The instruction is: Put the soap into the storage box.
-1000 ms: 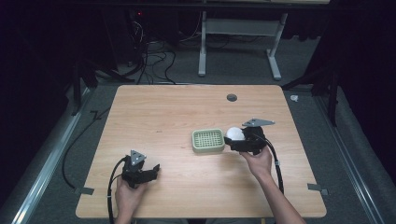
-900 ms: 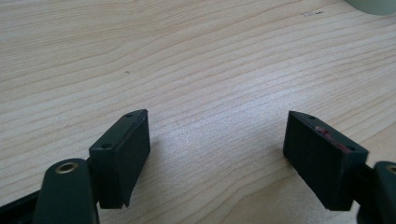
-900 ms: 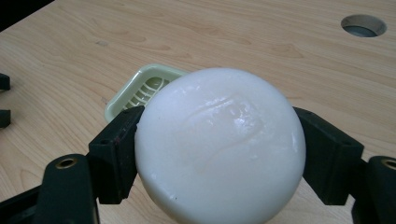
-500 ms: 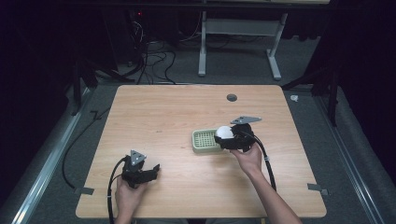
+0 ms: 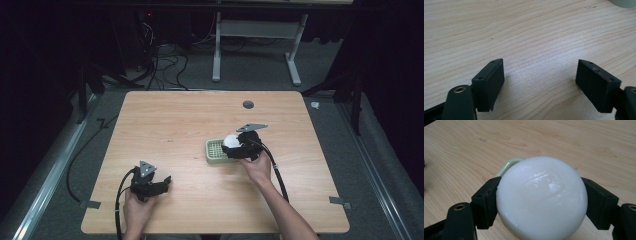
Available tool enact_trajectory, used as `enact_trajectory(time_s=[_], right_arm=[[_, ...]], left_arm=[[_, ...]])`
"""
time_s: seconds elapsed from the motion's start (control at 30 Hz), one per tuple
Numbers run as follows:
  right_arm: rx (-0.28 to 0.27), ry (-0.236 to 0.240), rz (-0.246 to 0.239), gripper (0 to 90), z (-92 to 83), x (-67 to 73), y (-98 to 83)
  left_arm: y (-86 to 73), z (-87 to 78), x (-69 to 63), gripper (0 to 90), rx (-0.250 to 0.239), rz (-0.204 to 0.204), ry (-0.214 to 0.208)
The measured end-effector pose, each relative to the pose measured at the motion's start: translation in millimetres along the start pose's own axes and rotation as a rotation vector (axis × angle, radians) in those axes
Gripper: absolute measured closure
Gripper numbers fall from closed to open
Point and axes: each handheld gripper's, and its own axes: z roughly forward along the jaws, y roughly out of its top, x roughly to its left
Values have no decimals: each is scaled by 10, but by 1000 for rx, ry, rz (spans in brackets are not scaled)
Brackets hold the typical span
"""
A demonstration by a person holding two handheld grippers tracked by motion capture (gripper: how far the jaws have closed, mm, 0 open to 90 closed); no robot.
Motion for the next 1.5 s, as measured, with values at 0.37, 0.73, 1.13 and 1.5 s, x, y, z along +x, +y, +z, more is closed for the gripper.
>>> enact_trajectory(time_s=[0.37,0.73,1.13,1.5], right_arm=[[12,-5,-2,243,143,25,13],[28,-14,-13,243,273,62,13],[52,-17,-23,243,376,105,19],[67,-21,-25,243,457,107,-12]], left_arm=[[0,0,0,234,0,0,0],[0,0,0,234,0,1,0],[0,0,0,234,0,0,0],[0,0,0,234,0,0,-1]])
